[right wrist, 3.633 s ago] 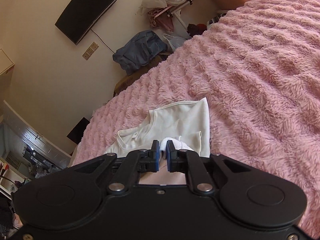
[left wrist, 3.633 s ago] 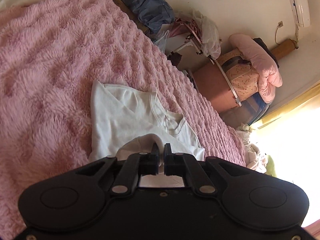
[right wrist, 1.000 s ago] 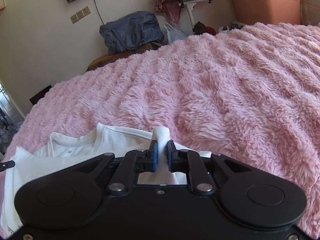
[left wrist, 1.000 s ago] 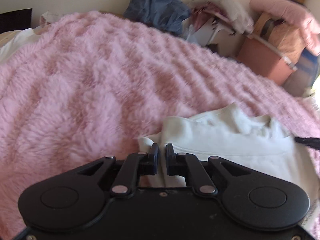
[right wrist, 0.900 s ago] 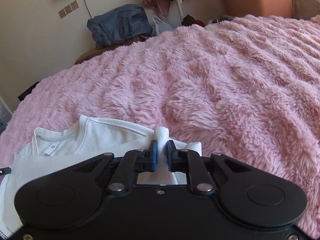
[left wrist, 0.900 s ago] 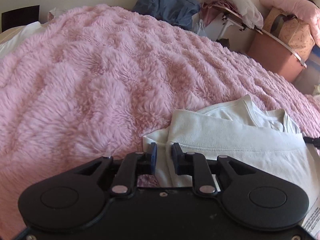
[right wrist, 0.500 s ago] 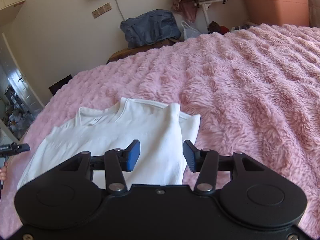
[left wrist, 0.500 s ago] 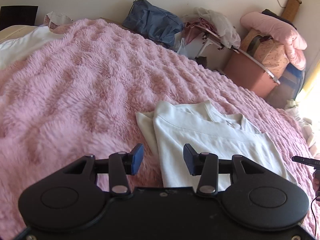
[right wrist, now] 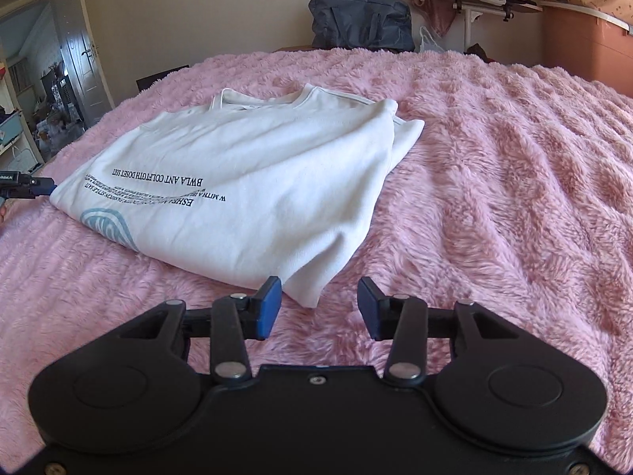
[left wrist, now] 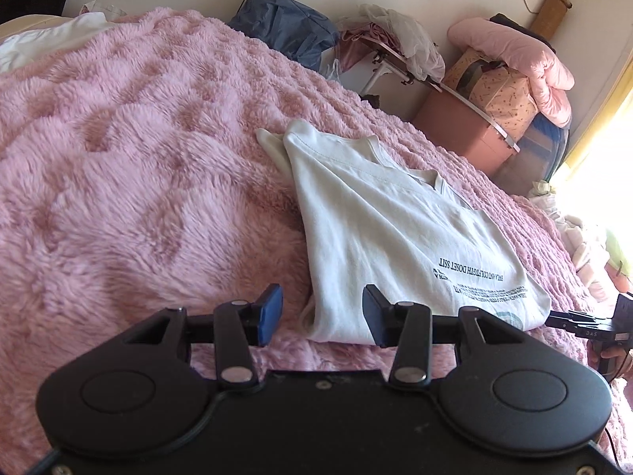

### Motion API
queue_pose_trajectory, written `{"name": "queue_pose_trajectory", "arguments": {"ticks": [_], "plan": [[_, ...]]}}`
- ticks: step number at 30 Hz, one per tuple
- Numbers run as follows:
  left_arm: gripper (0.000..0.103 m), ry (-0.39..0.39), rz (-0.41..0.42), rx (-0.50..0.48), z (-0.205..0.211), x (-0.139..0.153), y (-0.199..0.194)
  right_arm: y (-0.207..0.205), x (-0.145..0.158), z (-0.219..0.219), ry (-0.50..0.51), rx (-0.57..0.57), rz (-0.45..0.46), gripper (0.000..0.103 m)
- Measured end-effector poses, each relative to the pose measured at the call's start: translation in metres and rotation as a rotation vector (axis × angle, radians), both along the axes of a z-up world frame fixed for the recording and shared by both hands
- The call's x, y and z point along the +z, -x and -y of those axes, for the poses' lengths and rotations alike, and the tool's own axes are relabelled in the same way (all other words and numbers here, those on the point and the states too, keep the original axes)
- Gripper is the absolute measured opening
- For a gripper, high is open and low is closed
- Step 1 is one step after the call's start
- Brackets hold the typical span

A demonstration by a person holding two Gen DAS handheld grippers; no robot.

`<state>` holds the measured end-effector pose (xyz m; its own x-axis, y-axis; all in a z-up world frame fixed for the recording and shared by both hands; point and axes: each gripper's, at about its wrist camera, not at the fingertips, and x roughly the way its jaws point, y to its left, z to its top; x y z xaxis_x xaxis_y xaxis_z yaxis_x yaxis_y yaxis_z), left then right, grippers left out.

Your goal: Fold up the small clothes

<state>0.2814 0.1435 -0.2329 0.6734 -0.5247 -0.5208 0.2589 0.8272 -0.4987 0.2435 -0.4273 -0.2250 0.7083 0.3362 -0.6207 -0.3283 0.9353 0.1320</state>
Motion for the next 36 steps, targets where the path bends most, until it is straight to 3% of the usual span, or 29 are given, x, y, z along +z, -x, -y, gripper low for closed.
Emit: {"name": "queue_pose_trajectory", "arguments": {"ticks": [5, 7, 9, 12, 13, 14, 15, 20, 23, 26, 28, 32, 36], "plan": [[0.046, -0.001, 0.003, -0.028, 0.010, -0.003, -0.004, -0.006, -0.005, 0.002, -0.015, 0.020, 0.010, 0.044], [0.046, -0.009, -0.011, -0.045, 0.014, -0.005, -0.007, -0.006, -0.004, 0.000, -0.020, 0.033, 0.022, 0.037], [0.044, -0.003, -0.016, -0.057, 0.016, -0.007, -0.010, -0.006, -0.005, -0.002, -0.035, 0.054, 0.003, 0.013], [0.038, 0.012, -0.004, -0.093, 0.018, -0.005, -0.010, -0.006, -0.008, -0.006, -0.026, 0.056, -0.020, 0.009], [0.034, 0.002, 0.004, -0.109, 0.020, -0.005, -0.010, -0.005, -0.009, -0.006, -0.024, 0.054, -0.022, 0.009], [0.005, -0.007, 0.000, -0.135, 0.022, -0.005, -0.012, -0.005, -0.010, -0.006, -0.026, 0.049, -0.023, 0.009], [0.000, -0.016, -0.010, -0.148, 0.025, -0.005, -0.015, -0.005, -0.009, -0.006, -0.030, 0.042, -0.022, 0.009], [0.000, -0.007, 0.027, -0.173, 0.022, 0.010, -0.019, -0.003, 0.002, -0.012, 0.021, 0.031, 0.007, 0.008], [0.000, -0.088, 0.043, -0.190, 0.020, 0.023, -0.025, 0.000, 0.025, -0.009, 0.075, 0.052, 0.051, 0.007], [0.000, -0.163, -0.001, -0.203, 0.019, 0.019, -0.031, -0.002, 0.037, -0.009, 0.219, 0.086, 0.051, 0.006], [0.000, -0.201, -0.031, -0.212, 0.018, 0.010, -0.032, -0.004, 0.030, -0.009, 0.291, 0.118, 0.010, 0.006], [0.000, -0.194, -0.065, -0.191, 0.017, -0.009, -0.031, -0.005, 0.006, -0.017, 0.345, 0.143, -0.046, 0.006], [0.001, -0.217, -0.068, -0.190, 0.019, -0.008, -0.031, -0.001, -0.007, -0.016, 0.339, 0.123, -0.055, 0.006]]}}
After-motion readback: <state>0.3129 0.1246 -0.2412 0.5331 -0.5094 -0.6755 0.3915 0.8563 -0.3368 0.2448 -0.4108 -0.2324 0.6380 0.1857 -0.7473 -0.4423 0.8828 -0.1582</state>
